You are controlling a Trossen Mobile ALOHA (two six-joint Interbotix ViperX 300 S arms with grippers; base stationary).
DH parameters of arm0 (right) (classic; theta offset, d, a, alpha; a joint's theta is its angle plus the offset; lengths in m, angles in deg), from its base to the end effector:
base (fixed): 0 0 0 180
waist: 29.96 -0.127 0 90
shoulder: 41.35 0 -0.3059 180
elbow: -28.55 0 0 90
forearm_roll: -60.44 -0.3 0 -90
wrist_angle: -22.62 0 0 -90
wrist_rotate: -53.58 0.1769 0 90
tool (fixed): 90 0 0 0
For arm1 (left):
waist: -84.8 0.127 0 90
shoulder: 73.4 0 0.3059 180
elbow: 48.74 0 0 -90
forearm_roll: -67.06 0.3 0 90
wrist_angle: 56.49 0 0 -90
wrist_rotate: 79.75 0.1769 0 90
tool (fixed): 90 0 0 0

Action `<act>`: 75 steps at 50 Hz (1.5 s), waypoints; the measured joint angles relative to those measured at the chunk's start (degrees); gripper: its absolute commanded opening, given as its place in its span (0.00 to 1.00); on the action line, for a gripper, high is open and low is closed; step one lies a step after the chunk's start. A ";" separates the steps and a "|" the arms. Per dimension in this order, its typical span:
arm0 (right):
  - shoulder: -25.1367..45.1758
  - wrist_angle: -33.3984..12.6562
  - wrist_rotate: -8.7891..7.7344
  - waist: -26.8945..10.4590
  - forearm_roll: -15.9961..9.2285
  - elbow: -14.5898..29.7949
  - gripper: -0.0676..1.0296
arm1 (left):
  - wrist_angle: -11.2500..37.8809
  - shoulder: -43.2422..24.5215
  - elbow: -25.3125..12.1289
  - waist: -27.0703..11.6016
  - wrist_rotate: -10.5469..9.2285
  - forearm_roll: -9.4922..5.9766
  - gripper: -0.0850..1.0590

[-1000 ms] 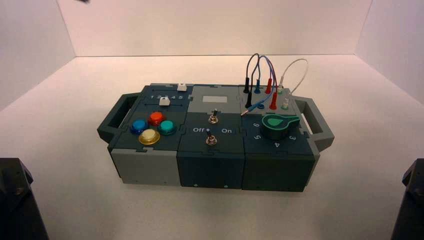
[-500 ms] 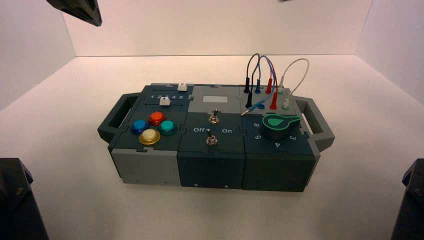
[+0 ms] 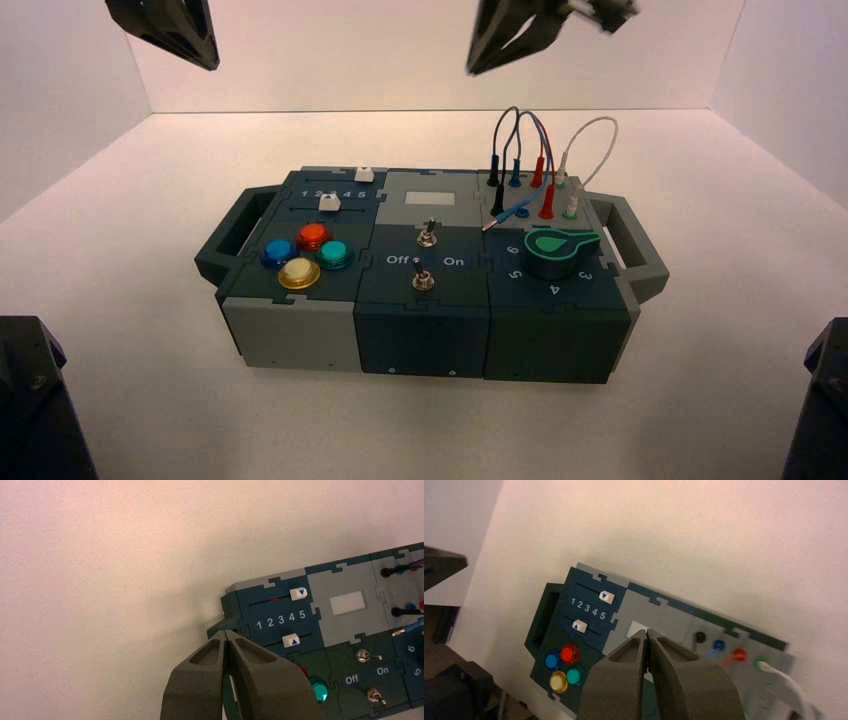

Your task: Move the top slider to position 3.

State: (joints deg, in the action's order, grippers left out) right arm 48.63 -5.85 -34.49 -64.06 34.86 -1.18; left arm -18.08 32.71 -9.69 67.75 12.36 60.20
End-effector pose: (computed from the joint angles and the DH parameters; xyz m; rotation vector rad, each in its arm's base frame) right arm 0.2759 0.2308 0.1411 0.1843 1.1145 0.5096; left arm 0.2605 -0.0936 0.1494 0.0685 1.0749 -0.3050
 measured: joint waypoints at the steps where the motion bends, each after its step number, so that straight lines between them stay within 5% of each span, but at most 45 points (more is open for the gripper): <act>1: 0.88 -0.18 0.00 -0.18 -0.26 0.53 0.04 | 0.00 0.00 0.00 -0.09 0.00 0.00 0.05; 18: 12.92 -2.55 -0.09 -3.69 -4.13 7.82 0.04 | 0.09 -0.53 0.00 -1.58 0.00 0.09 0.05; 40: 19.69 -2.72 -0.53 -3.96 -10.46 10.72 0.04 | 0.26 -0.70 0.00 -1.76 0.00 0.09 0.05; 75: 26.89 -2.64 -0.79 -3.96 -11.07 14.68 0.04 | 0.35 -0.70 0.09 -1.76 0.00 0.00 0.05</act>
State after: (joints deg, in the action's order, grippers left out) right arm 75.52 -8.49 -35.28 -68.02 23.79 13.50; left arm -17.73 32.00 -9.60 65.99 12.36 60.20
